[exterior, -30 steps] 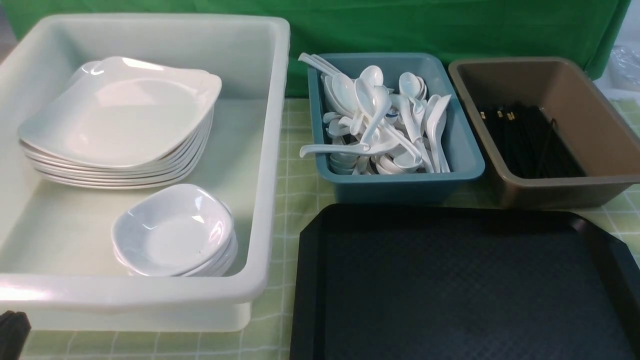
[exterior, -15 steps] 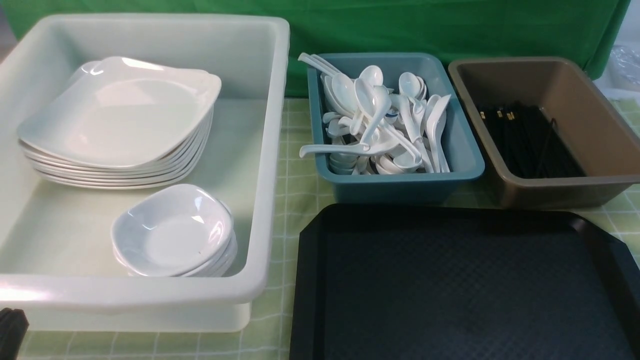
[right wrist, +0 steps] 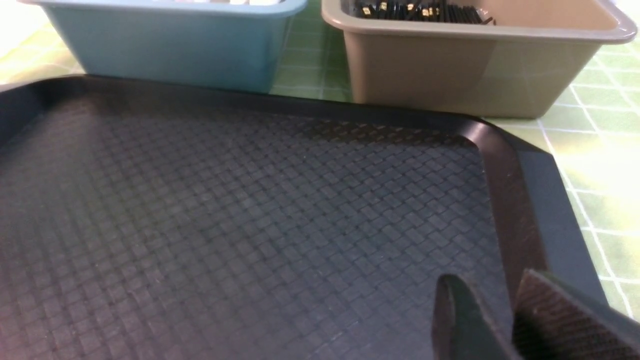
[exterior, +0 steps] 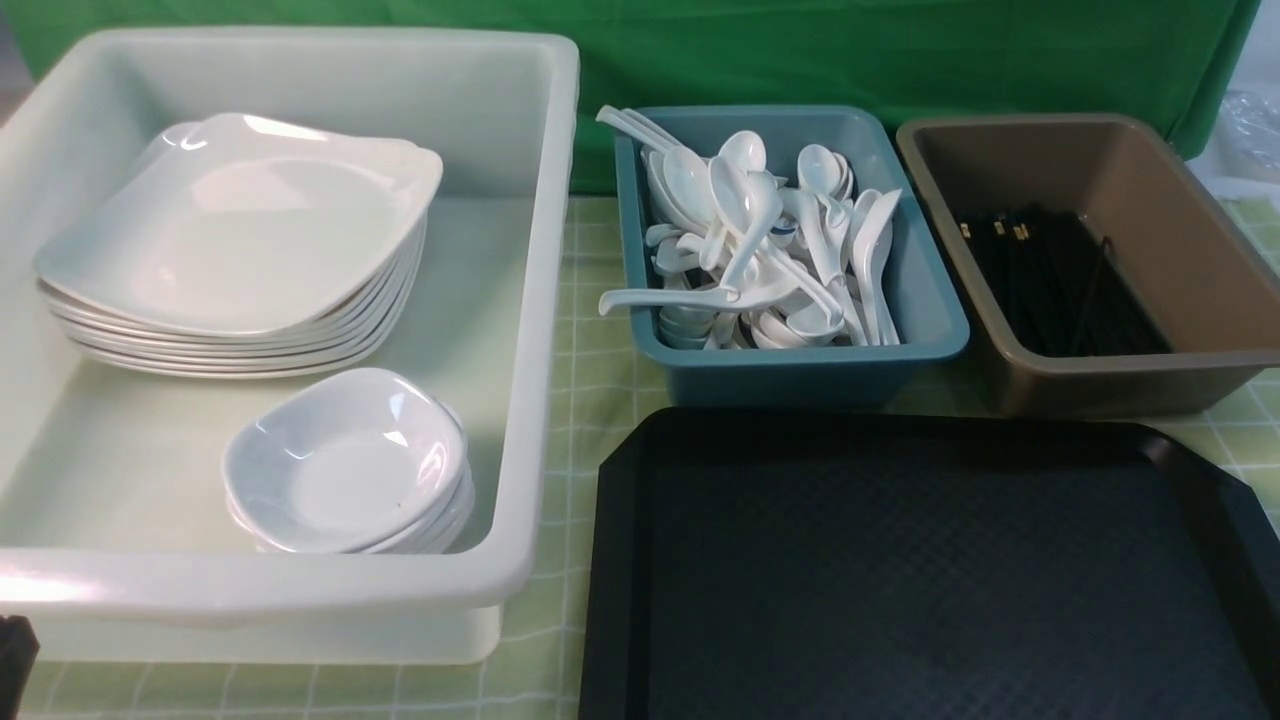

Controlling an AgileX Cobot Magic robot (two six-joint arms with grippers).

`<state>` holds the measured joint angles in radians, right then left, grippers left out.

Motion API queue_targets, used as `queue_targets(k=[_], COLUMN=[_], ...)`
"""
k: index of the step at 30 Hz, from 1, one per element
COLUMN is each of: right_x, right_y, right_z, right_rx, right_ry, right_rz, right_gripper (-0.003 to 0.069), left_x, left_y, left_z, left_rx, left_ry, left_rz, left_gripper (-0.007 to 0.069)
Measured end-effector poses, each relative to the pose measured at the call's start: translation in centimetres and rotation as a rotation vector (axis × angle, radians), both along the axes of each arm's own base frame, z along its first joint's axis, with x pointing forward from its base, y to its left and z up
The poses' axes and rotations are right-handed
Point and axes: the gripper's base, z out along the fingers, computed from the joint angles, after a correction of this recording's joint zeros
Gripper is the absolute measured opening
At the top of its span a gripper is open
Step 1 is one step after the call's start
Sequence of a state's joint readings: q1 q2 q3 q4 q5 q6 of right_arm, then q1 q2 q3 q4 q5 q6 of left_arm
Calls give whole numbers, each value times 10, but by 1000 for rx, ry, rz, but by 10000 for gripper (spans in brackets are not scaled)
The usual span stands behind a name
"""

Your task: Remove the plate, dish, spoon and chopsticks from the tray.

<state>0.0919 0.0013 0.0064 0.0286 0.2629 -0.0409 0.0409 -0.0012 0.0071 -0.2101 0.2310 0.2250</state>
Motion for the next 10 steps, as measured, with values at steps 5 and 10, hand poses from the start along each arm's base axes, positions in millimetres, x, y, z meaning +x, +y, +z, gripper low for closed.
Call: queue_targets(k=[5, 10], right_x=[0, 0], right_y=[0, 0], right_z=[0, 0], right_rx=[0, 0], right_ry=[0, 0], right_rz=[0, 0], right_gripper=[223, 234], left_x=[0, 0], left_y=[0, 0], left_z=[0, 0], left_rx=[0, 0], left_ry=[0, 0], left_rz=[0, 0], left_gripper=[21, 21])
